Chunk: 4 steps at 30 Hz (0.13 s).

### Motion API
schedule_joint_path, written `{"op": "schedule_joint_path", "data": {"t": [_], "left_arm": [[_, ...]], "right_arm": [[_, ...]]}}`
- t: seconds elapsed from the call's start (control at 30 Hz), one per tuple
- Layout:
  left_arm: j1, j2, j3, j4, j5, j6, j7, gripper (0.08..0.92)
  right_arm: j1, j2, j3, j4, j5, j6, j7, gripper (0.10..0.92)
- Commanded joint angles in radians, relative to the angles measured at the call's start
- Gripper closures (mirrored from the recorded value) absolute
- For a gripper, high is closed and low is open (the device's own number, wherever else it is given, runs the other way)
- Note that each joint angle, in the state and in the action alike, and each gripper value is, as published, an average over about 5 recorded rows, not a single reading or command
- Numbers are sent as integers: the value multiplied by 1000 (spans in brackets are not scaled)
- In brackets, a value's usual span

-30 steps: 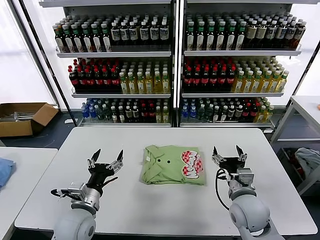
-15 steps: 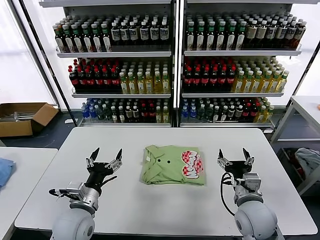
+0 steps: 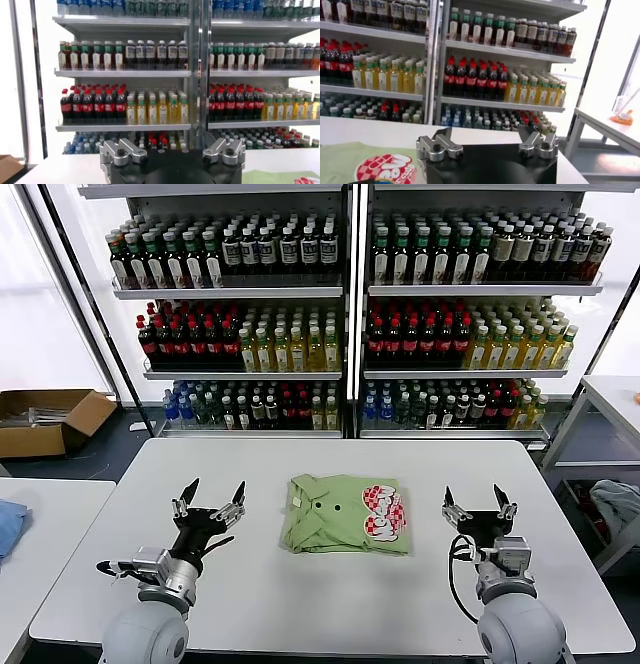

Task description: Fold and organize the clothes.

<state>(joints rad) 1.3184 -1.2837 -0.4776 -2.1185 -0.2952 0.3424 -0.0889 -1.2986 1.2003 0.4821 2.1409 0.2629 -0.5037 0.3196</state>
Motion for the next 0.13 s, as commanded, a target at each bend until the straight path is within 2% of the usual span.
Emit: {"op": "schedule_joint_path", "data": {"t": [0.03,0.13], "left_arm": [[1,-4,12,-1,8,3,3,177],[1,-5,17,0,9,3,4,177]], "right_arm": [[-30,2,25,30,1,-12,-20,203],[-41,4,36,38,2,-12,-26,203]]}}
